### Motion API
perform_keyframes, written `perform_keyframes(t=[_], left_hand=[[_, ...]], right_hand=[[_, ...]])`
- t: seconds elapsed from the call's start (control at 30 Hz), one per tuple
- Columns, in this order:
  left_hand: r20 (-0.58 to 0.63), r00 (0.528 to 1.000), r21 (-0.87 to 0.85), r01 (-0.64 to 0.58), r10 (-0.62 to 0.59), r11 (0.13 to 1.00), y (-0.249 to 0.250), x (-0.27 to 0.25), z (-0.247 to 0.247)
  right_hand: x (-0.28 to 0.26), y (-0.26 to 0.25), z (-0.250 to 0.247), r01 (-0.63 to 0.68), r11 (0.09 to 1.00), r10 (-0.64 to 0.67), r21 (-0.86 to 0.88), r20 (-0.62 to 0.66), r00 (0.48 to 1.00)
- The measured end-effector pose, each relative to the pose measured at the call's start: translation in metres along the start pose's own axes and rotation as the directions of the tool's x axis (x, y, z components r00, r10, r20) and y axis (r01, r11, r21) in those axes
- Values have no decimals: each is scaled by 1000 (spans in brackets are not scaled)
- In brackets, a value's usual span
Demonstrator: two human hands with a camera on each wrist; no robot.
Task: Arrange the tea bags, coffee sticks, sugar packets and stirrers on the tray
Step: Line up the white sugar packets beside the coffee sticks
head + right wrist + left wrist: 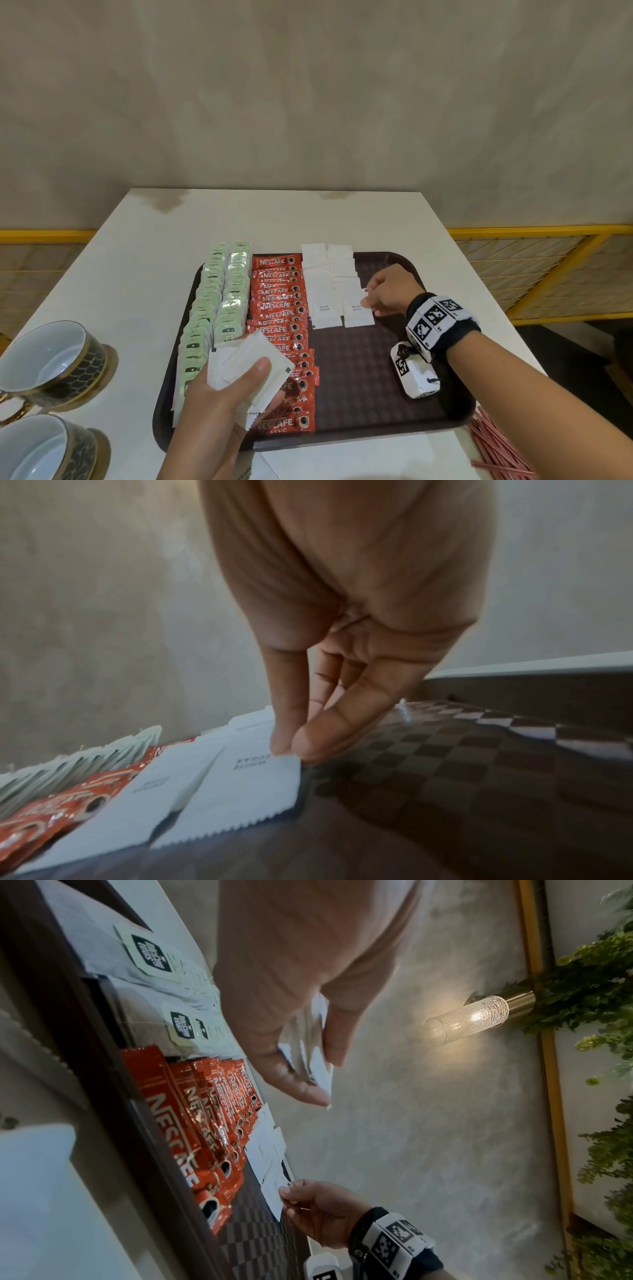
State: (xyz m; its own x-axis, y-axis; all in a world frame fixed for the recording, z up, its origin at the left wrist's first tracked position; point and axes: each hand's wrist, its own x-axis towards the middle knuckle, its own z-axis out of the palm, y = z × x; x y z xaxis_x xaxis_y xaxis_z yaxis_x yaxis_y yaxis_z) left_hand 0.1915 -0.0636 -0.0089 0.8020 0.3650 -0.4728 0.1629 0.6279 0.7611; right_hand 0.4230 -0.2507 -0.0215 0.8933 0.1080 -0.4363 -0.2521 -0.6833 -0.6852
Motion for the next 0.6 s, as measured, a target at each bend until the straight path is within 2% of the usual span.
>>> perform_keyframes(t=[0.2, 0.3, 0.4, 0.5, 0.6], left_hand=[[41, 999, -13, 24, -24, 1000, 1, -1, 4], [92, 991, -59, 103, -97, 993, 5, -4, 11], [162, 968, -116, 212, -192, 970, 12, -4, 21], [227, 949, -110, 249, -220, 962, 16, -1, 30], [279, 944, -40, 193, -175, 980, 14, 1, 36]], right_hand=[[0, -1, 7, 43, 997, -45, -65, -18, 999], [-5, -3, 3, 68, 995, -72, -72, -52, 996], [-24, -12, -3, 156, 987, -151, 47, -108, 983], [-64, -25, -3, 232, 957, -240, 174, 27, 970], [-106, -26, 6, 266, 936, -318, 230, 230, 920]])
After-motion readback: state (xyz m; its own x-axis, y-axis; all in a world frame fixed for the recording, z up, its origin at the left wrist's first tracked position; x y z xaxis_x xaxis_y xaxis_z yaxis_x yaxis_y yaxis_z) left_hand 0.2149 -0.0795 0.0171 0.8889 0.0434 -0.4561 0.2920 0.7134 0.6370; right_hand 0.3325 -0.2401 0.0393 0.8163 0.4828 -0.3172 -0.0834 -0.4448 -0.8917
